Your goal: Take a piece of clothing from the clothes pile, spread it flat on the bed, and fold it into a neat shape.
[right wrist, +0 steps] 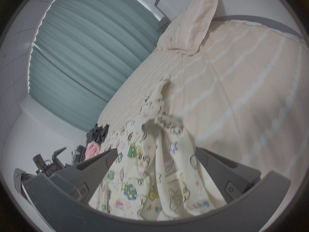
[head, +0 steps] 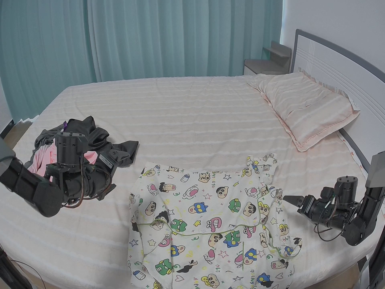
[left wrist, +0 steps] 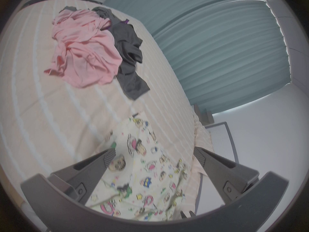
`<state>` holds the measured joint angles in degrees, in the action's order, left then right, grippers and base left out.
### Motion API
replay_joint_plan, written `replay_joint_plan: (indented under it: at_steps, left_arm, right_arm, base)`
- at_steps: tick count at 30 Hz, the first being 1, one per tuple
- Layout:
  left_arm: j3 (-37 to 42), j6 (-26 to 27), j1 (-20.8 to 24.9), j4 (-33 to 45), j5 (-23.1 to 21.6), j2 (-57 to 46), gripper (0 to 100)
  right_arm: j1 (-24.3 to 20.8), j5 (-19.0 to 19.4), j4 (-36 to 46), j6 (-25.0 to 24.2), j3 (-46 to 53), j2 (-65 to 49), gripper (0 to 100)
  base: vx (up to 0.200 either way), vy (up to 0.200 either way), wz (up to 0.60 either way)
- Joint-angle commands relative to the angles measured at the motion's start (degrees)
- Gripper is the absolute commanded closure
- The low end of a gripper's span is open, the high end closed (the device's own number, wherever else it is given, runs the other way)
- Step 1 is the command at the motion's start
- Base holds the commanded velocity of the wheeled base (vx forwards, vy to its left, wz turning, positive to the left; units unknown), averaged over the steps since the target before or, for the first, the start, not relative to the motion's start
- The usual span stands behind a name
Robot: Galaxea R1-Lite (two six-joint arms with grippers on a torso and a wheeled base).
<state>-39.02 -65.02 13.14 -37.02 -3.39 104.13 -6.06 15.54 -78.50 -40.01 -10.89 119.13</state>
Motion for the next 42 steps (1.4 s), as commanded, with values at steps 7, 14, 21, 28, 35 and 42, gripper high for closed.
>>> replay_joint_plan:
  at_steps: [7, 14, 21, 28, 35, 42]
  left_arm:
    - [5.27, -2.21, 6.81, -1.03, -0.57, -2.18, 0]
    - [5.62, -2.12, 6.81, -2.26, -0.48, -1.74, 0]
    - [5.54, -2.12, 6.72, -2.35, -0.48, -1.83, 0]
    - [5.54, -2.12, 6.63, -2.35, -0.48, -1.83, 0]
    - [5.54, -2.12, 6.55, -2.35, -0.21, -2.0, 0]
    - [5.54, -2.12, 6.55, -2.35, -0.04, -2.18, 0]
  right_arm:
    - [-1.06, 2.83, -11.33, 3.36, 4.91, 11.65, 0]
    - [-1.85, 2.47, -11.33, 3.27, 3.06, 13.94, 0]
    - [-2.03, 2.74, -11.24, 2.74, 1.57, 14.56, 100]
    - [-1.59, 2.47, -11.33, 2.22, 1.31, 14.64, 100]
    - [-1.41, 2.12, -11.33, 2.3, 1.75, 14.12, 100]
    - [0.08, -2.71, -11.24, 3.01, 2.1, 11.04, 100]
  base:
    - [0.0, 0.0, 0.0]
    - [0.0, 0.0, 0.0]
    - [0.0, 0.0, 0.0]
    - [0.0, 0.0, 0.0]
    - [0.0, 0.0, 0.0]
    - [0.0, 0.0, 0.0]
